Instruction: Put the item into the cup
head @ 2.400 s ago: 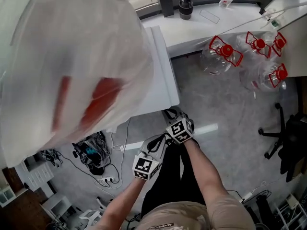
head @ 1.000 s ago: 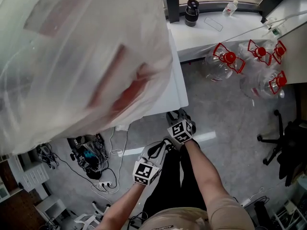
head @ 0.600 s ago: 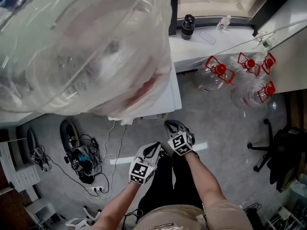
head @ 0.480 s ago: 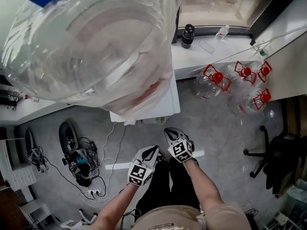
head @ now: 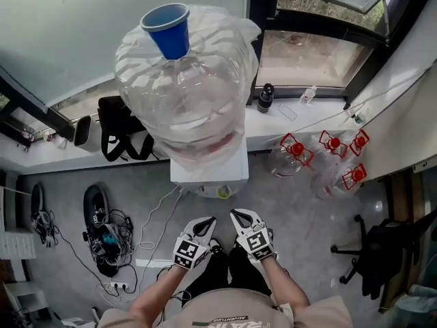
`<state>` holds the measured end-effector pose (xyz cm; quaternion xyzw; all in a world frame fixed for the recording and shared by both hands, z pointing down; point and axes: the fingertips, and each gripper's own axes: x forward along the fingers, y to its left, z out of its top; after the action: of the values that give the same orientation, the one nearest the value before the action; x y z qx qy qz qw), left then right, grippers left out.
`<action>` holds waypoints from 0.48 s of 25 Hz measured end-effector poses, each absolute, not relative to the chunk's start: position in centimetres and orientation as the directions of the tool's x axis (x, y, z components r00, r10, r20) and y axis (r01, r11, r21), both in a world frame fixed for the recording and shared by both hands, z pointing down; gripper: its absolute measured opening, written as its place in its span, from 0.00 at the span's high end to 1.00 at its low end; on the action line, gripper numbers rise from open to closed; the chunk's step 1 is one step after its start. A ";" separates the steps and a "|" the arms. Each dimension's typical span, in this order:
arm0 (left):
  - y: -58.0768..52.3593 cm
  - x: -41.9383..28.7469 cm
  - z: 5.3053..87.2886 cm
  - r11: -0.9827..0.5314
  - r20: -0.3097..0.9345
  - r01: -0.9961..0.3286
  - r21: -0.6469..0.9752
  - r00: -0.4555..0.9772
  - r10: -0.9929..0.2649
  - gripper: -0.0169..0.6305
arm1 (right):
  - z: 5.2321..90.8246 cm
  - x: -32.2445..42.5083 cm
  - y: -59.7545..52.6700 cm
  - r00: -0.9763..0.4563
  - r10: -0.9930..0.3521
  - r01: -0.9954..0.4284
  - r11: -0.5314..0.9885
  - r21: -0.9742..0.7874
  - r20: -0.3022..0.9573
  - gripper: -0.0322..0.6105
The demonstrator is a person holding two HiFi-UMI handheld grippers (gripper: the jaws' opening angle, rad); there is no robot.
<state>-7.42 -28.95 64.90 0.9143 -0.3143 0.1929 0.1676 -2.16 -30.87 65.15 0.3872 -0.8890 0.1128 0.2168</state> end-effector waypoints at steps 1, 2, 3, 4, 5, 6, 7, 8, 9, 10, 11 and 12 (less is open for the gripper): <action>-29.4 -7.3 63.7 -0.747 0.446 -0.642 0.173 0.727 -0.521 0.96 | 64.1 -2.0 -30.7 -0.608 -0.648 -0.747 0.663 -0.053 0.459 0.93; -29.9 -7.2 62.5 -0.748 0.433 -0.644 0.161 0.727 -0.533 0.96 | 62.9 -1.9 -30.8 -0.607 -0.657 -0.757 0.649 -0.075 0.447 0.93; -30.3 -7.2 61.2 -0.747 0.423 -0.647 0.149 0.725 -0.543 0.96 | 61.8 -1.8 -30.7 -0.605 -0.665 -0.767 0.635 -0.095 0.438 0.93; -30.5 -7.2 60.3 -0.746 0.418 -0.652 0.138 0.721 -0.553 0.96 | 60.6 -1.6 -30.6 -0.602 -0.674 -0.774 0.624 -0.107 0.428 0.93; -30.4 -7.4 59.5 -0.742 0.414 -0.658 0.128 0.715 -0.563 0.96 | 59.6 -1.5 -30.3 -0.600 -0.683 -0.779 0.617 -0.112 0.417 0.93; -30.4 -7.6 58.6 -0.737 0.409 -0.665 0.117 0.709 -0.575 0.96 | 58.5 -1.4 -30.2 -0.598 -0.692 -0.782 0.613 -0.108 0.405 0.93; -30.6 -7.8 57.7 -0.732 0.400 -0.673 0.107 0.703 -0.588 0.96 | 57.4 -1.2 -30.2 -0.596 -0.700 -0.784 0.614 -0.096 0.393 0.93; -30.7 -8.0 56.6 -0.724 0.388 -0.683 0.100 0.697 -0.603 0.96 | 56.2 -1.1 -30.2 -0.594 -0.709 -0.784 0.616 -0.077 0.381 0.93; -30.8 -8.2 55.5 -0.714 0.374 -0.694 0.096 0.690 -0.620 0.96 | 55.0 -1.0 -30.2 -0.591 -0.717 -0.784 0.619 -0.053 0.370 0.93; -30.9 -8.4 54.5 -0.702 0.360 -0.706 0.093 0.681 -0.638 0.96 | 53.9 -0.9 -30.1 -0.588 -0.724 -0.783 0.621 -0.029 0.360 0.93; -31.1 -8.6 53.5 -0.689 0.345 -0.719 0.090 0.672 -0.655 0.96 | 52.9 -0.7 -30.0 -0.584 -0.731 -0.782 0.623 -0.005 0.352 0.93; -31.4 -8.8 52.6 -0.677 0.329 -0.730 0.088 0.663 -0.672 0.96 | 51.8 -0.5 -30.1 -0.582 -0.737 -0.781 0.625 0.019 0.345 0.93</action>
<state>-8.82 -31.36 52.55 0.9056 -0.3872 0.1361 0.1068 -0.45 -30.10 51.85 0.4278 -0.8867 0.0676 0.1618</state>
